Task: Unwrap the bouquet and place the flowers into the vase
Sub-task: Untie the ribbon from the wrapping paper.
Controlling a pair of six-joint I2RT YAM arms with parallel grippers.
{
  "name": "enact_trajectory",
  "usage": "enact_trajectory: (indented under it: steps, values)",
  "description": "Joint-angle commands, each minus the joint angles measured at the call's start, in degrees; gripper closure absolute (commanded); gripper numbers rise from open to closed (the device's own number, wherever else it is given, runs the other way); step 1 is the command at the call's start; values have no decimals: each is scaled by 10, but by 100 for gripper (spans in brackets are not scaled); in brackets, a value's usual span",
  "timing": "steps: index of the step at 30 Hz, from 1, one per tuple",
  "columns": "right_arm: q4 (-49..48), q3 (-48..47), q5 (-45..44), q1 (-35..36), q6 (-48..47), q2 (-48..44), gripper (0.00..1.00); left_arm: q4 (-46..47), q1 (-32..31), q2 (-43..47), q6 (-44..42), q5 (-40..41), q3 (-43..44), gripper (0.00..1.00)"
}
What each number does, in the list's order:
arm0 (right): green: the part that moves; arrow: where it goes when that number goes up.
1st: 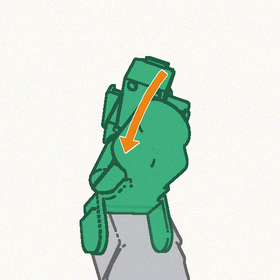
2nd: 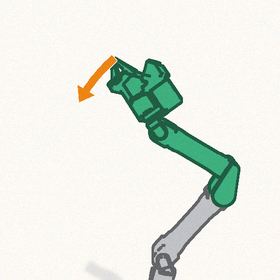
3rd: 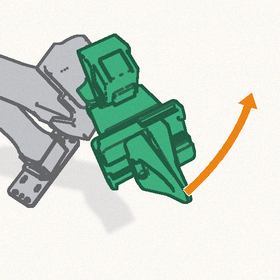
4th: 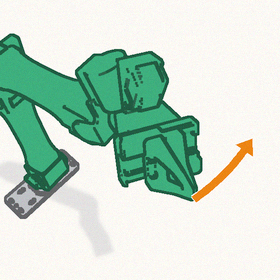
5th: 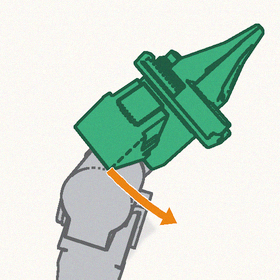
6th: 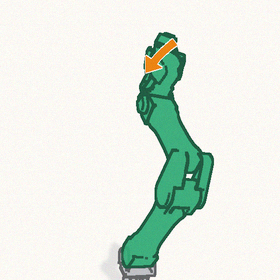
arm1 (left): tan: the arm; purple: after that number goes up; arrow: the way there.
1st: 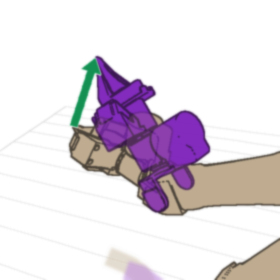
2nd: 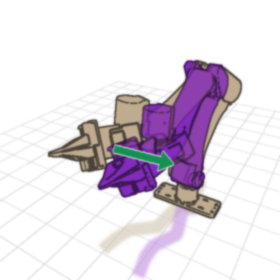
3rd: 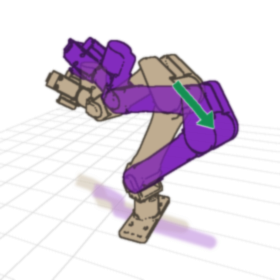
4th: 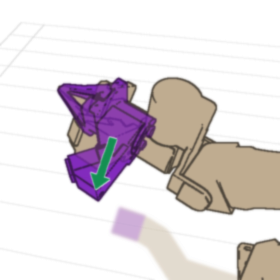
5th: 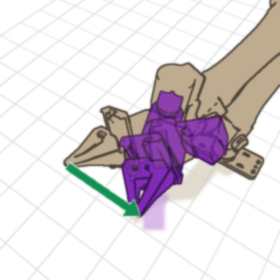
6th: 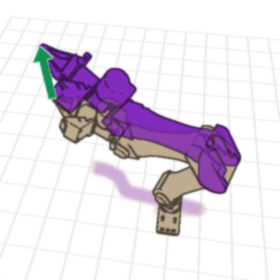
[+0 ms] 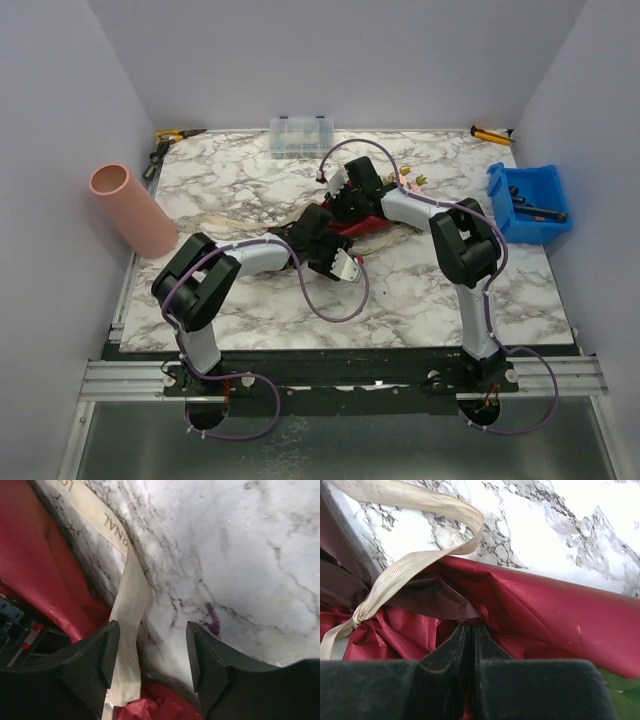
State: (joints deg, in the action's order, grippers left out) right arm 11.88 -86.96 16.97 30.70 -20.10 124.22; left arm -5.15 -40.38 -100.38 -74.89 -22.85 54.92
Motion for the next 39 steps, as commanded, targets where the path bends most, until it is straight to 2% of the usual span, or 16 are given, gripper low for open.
enact_trajectory:
  steps: [1, 6, 10, 19, 27, 32, 39]
  values:
    - [132, 49, -71, 0, -27, 89, 91, 2, -1, -36, -28, 27, 13, 38]
    - [132, 49, -71, 0, -27, 90, 91, -4, -1, -27, -37, 4, 9, 40]
    - [134, 47, -72, 0, -27, 93, 91, -4, -2, -38, -46, 22, 20, 40]
    - [137, 45, -70, -1, -26, 94, 91, 9, -2, -66, -37, 24, 58, 33]
    - [139, 44, -69, -1, -27, 95, 91, 18, -3, -45, -27, 0, 39, 32]
    - [143, 40, -68, 0, -27, 99, 90, -64, -12, -22, 33, -61, 81, 35]
    - [147, 39, -66, 0, -25, 101, 91, -63, -18, -31, 27, -46, 82, 36]
